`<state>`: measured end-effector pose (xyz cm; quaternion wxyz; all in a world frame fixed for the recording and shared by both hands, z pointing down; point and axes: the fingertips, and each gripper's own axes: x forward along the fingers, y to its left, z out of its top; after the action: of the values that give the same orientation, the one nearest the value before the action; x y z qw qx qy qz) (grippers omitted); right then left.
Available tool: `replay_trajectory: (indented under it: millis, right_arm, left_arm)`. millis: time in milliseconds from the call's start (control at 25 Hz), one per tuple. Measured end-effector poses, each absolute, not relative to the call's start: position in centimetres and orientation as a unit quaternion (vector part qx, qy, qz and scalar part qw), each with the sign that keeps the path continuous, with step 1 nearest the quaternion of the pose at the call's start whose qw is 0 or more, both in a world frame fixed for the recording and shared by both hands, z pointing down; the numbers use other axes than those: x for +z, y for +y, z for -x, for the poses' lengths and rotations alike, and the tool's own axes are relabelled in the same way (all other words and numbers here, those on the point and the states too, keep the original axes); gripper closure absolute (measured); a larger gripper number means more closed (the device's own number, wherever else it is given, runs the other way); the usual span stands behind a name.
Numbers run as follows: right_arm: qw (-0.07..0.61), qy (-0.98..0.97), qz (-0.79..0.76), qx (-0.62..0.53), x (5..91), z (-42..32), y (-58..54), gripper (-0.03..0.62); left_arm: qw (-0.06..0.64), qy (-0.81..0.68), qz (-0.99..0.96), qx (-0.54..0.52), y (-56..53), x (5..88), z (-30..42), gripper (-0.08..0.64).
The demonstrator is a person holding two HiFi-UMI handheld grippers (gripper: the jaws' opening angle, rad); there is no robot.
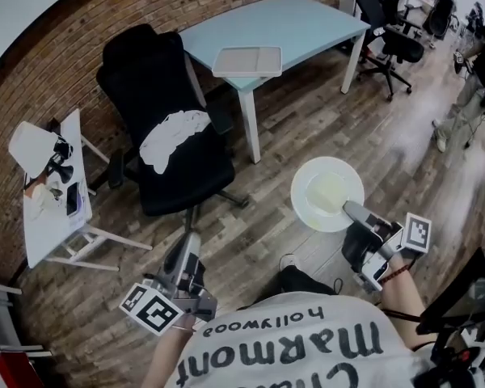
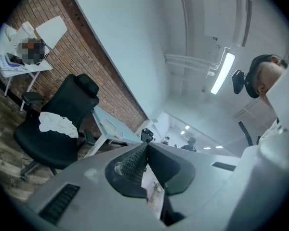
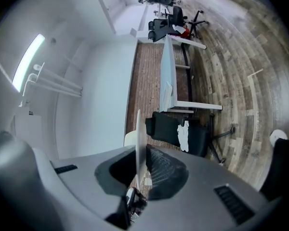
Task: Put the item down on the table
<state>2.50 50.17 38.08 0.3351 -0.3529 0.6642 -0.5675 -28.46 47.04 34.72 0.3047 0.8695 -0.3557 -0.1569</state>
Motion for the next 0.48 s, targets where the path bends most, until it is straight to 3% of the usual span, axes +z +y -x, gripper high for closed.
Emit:
replay_trajectory:
  millis: [480]
  right_arm:
    - [0.324, 0.662, 0.345, -0.582, 38.9, -8.2, 38.5, 0.56]
  left_arm:
    - [0.316, -0.371, -0.862, -0.137, 36.2, 35.0, 23.2, 0.552]
